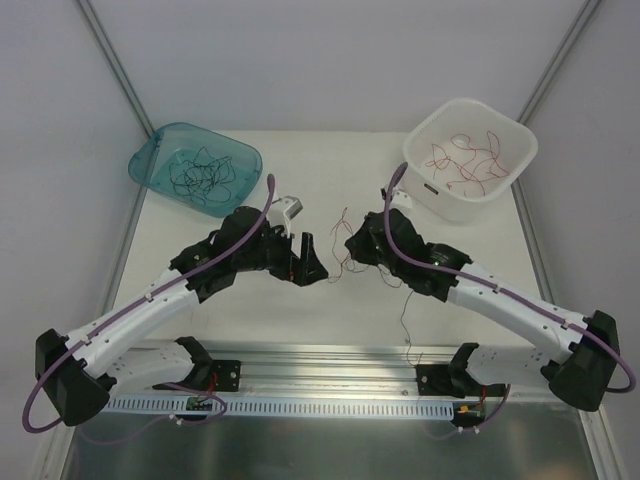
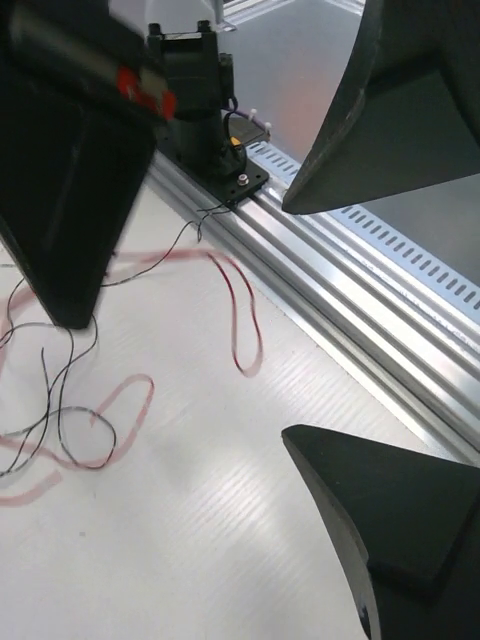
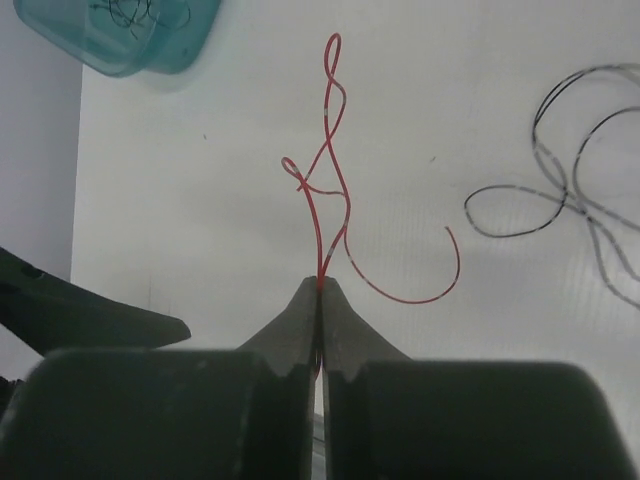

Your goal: Untangle the cables

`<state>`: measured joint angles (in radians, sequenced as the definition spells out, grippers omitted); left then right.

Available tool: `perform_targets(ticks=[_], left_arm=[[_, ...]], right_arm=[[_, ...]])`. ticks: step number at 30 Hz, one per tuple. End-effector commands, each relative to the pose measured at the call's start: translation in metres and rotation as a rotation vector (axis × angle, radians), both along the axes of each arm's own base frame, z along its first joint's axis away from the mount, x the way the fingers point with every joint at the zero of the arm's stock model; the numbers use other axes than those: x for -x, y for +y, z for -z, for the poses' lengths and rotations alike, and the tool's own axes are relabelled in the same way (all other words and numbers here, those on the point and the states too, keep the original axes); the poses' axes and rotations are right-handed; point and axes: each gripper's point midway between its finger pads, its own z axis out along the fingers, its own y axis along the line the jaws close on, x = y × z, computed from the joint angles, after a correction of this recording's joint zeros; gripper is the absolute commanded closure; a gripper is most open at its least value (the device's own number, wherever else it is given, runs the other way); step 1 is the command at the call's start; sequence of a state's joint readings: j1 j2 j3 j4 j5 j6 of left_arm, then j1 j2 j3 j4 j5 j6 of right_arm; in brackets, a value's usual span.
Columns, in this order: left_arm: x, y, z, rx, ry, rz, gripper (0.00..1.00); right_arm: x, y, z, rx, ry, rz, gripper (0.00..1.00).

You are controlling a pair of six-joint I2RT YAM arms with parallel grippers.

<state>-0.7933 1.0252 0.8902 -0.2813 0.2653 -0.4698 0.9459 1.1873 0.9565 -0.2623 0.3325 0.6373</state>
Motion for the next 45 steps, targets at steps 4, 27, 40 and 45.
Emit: perform_targets(ticks=[4, 27, 40, 45], left_arm=[[-0.046, 0.047, -0.004, 0.021, 0.052, -0.148, 0.01], [-0.076, 0.133, 0.080, -0.244, 0.183, -0.408, 0.01], [-0.074, 0.131, 0.079, -0.236, 0.191, -0.397, 0.01], [-0.073, 0.131, 0.077, -0.229, 0.187, -0.396, 0.01]], right_arm=[[-0.035, -0.071, -0.084, 0.187, -0.216, 0.091, 0.99], [-0.299, -0.287, -0.129, 0.356, -0.271, 0.441, 0.68], [-0.225, -0.264, -0.106, 0.256, -0.159, 0.323, 0.25], [-0.151, -0.243, -0.053, 0.234, -0.005, 0.268, 0.25]])
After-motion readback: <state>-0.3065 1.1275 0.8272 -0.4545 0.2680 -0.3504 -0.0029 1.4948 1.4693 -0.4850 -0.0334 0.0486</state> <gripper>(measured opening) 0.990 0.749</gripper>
